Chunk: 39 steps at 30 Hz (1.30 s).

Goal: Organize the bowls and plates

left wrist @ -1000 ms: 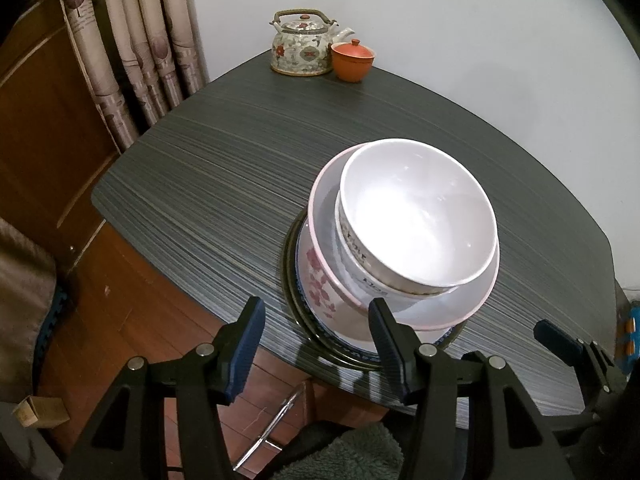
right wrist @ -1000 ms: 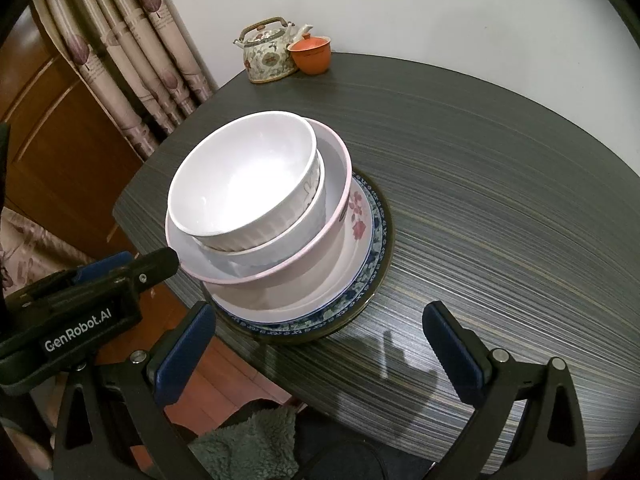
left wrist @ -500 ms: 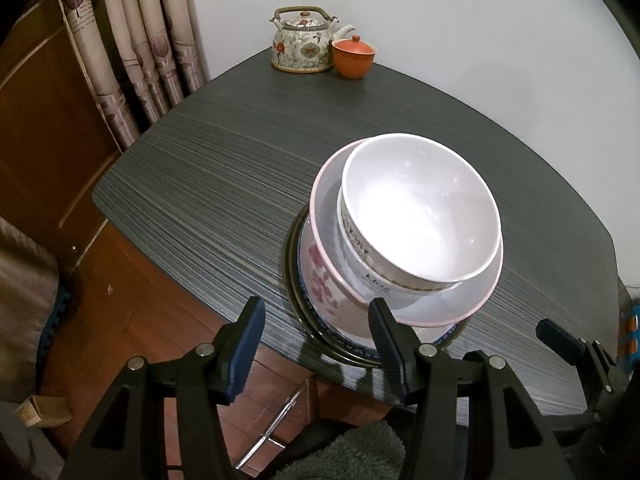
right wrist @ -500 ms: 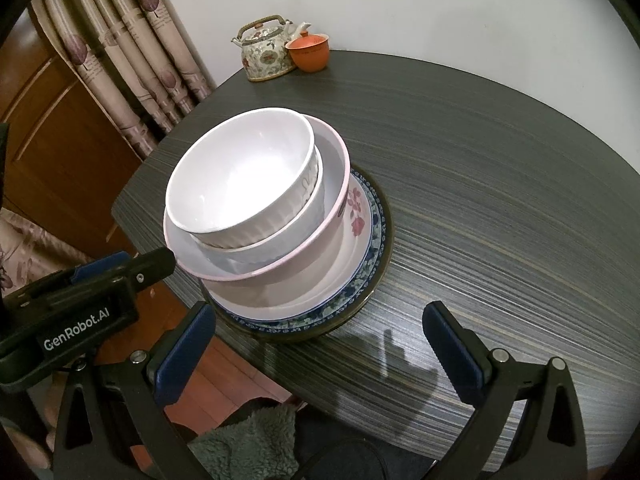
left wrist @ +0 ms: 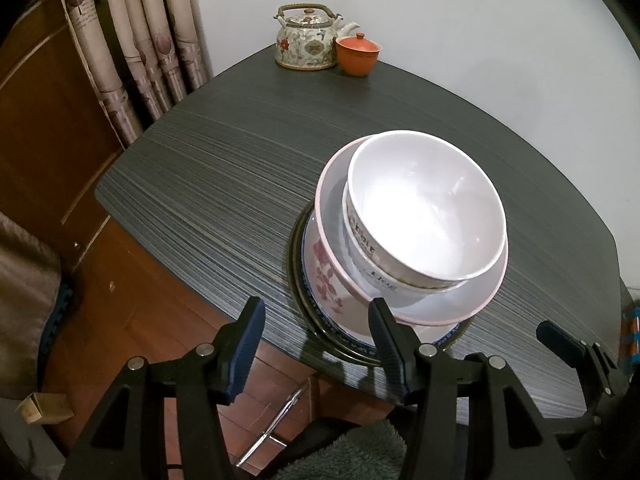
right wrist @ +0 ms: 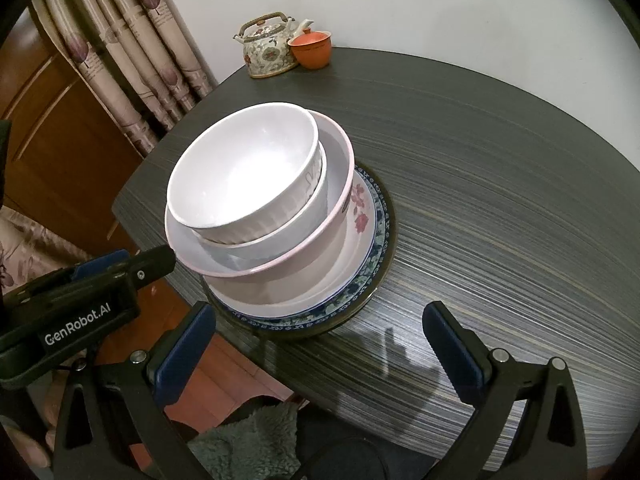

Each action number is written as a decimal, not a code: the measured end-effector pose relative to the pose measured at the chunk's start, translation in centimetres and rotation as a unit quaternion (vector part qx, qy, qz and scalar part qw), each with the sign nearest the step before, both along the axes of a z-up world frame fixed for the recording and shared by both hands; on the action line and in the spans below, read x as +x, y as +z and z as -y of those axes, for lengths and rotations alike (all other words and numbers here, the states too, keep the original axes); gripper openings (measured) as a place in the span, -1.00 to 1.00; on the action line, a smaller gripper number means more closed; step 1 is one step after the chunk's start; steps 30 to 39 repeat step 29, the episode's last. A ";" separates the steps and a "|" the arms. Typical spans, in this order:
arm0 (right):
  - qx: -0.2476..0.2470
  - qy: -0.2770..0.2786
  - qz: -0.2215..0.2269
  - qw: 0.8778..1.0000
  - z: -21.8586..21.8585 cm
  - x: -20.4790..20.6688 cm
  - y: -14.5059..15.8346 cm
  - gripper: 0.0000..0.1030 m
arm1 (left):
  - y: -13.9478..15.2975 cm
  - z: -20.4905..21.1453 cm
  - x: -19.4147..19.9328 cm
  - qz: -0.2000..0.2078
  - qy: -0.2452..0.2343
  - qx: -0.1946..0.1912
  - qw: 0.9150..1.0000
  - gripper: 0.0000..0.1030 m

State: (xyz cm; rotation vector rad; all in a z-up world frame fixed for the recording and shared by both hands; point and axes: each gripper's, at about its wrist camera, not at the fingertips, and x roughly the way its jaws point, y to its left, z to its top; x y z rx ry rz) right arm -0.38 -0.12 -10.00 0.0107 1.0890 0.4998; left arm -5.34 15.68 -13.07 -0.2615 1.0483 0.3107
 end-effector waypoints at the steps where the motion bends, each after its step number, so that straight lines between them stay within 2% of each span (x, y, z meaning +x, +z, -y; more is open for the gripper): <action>1: 0.000 0.000 0.000 1.000 0.0 0.0 0.0 0.99 | 0.0 0.0 0.0 0.000 0.000 0.000 1.000 0.07; 39: 0.001 -0.004 -0.007 1.000 -0.3 -0.6 -0.5 0.99 | -0.2 -0.6 -0.1 -0.007 0.005 -0.010 1.000 0.07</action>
